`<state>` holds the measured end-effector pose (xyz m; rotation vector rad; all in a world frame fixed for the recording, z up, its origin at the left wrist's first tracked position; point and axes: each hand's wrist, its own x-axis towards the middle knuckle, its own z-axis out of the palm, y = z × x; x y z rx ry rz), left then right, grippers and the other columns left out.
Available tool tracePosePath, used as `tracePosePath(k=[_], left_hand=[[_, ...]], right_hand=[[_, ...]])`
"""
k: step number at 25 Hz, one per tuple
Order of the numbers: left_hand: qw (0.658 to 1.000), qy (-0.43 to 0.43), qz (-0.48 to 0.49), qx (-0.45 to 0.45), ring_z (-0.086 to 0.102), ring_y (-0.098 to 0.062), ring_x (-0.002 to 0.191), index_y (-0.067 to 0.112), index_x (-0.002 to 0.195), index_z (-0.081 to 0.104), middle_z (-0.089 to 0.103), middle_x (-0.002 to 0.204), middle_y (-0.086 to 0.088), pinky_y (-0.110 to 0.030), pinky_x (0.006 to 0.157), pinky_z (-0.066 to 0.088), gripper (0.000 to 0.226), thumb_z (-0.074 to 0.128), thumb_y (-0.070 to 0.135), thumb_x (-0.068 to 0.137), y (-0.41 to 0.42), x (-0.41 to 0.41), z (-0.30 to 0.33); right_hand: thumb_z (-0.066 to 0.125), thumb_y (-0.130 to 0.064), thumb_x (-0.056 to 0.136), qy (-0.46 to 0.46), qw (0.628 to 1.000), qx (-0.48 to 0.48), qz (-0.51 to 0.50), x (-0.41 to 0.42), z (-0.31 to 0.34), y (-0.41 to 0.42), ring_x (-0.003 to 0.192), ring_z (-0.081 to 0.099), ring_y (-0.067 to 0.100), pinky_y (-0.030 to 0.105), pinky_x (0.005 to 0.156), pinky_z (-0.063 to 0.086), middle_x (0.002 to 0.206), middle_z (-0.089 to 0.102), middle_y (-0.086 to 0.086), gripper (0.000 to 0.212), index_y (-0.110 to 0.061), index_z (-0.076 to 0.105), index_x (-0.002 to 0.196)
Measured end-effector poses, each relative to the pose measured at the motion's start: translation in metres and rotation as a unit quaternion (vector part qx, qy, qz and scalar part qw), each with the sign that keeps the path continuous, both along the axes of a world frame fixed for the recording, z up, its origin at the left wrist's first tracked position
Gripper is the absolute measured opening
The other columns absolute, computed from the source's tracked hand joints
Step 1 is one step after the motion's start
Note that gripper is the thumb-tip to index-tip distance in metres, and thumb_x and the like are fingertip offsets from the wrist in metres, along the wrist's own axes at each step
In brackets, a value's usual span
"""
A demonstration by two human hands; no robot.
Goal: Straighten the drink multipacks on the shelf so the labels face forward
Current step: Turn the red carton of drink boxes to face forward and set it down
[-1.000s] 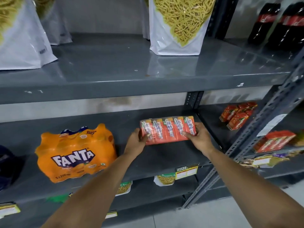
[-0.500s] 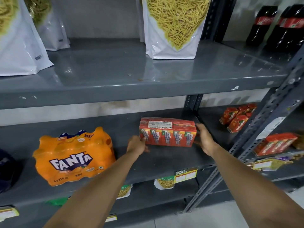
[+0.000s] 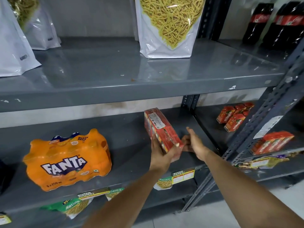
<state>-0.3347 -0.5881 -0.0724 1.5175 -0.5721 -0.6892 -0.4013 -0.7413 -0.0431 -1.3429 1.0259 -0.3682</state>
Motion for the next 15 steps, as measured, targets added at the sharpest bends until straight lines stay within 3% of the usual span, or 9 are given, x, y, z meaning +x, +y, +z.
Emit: tracePosePath(k=[2, 4, 6, 8, 10, 12, 15], left_hand=[[1.0, 0.02, 0.013, -0.013, 0.06, -0.011, 0.117, 0.048, 0.138, 0.033, 0.059, 0.131, 0.009, -0.041, 0.099, 0.05, 0.073, 0.072, 0.052, 0.075, 0.004, 0.004, -0.002], [0.997, 0.05, -0.04, -0.035, 0.065, -0.01, 0.108, 0.058, 0.126, 0.039, 0.067, 0.119, 0.013, -0.033, 0.092, 0.055, 0.058, 0.071, 0.045, 0.079, 0.011, 0.026, 0.0], [0.993, 0.043, -0.104, -0.027, 0.066, -0.017, 0.109, 0.043, 0.136, 0.038, 0.067, 0.121, 0.004, -0.034, 0.09, 0.055, 0.056, 0.064, 0.035, 0.087, 0.025, 0.062, 0.008], [0.995, 0.015, -0.096, -0.017, 0.064, -0.022, 0.111, 0.022, 0.138, 0.043, 0.064, 0.121, -0.004, -0.028, 0.086, 0.054, 0.047, 0.054, 0.028, 0.092, 0.039, 0.095, 0.009], [1.0, 0.007, -0.002, -0.001, 0.068, -0.013, 0.1, 0.015, 0.124, 0.055, 0.067, 0.114, -0.009, -0.013, 0.073, 0.052, 0.031, 0.05, 0.027, 0.097, 0.049, 0.114, 0.01], [0.996, 0.023, 0.081, 0.028, 0.07, -0.001, 0.078, 0.022, 0.112, 0.058, 0.07, 0.103, -0.003, -0.01, 0.061, 0.049, 0.024, 0.046, 0.037, 0.098, 0.051, 0.124, 0.012], [0.988, 0.056, 0.122, 0.074, 0.069, -0.007, 0.079, 0.03, 0.113, 0.054, 0.071, 0.094, 0.003, -0.02, 0.064, 0.045, 0.033, 0.036, 0.053, 0.097, 0.044, 0.127, 0.017]], right_hand=[[0.043, -0.048, 0.098, -0.016, 0.999, -0.04, -0.017, 0.009, 0.003, -0.006, 0.05, 0.066, 0.023, 0.028, 0.052, 0.055, 0.051, 0.066, 0.009, 0.064, -0.007, 0.061, 0.052], [0.053, -0.041, 0.095, -0.03, 0.991, -0.124, -0.05, 0.021, 0.008, -0.016, 0.062, 0.068, 0.026, 0.031, 0.062, 0.055, 0.058, 0.069, 0.006, 0.048, -0.008, 0.064, 0.062], [0.061, -0.044, 0.09, -0.012, 0.979, -0.198, -0.043, 0.037, 0.015, -0.025, 0.082, 0.069, 0.023, 0.029, 0.073, 0.048, 0.08, 0.072, 0.0, 0.034, -0.011, 0.066, 0.083], [0.066, -0.05, 0.085, 0.008, 0.981, -0.195, 0.004, 0.053, 0.024, -0.031, 0.106, 0.06, 0.016, 0.026, 0.087, 0.04, 0.112, 0.062, -0.006, 0.05, -0.014, 0.059, 0.119], [0.069, -0.053, 0.082, 0.005, 0.986, -0.163, 0.045, 0.064, 0.03, -0.035, 0.113, 0.051, 0.013, 0.026, 0.093, 0.036, 0.126, 0.05, -0.006, 0.077, -0.013, 0.04, 0.142], [0.071, -0.049, 0.083, 0.001, 0.986, -0.147, 0.076, 0.069, 0.03, -0.035, 0.102, 0.059, 0.012, 0.022, 0.084, 0.042, 0.128, 0.059, -0.002, 0.073, -0.011, 0.044, 0.139], [0.069, -0.046, 0.085, 0.013, 0.984, -0.156, 0.084, 0.068, 0.019, -0.034, 0.087, 0.063, 0.006, 0.017, 0.069, 0.042, 0.112, 0.068, 0.003, 0.046, -0.017, 0.052, 0.117]])
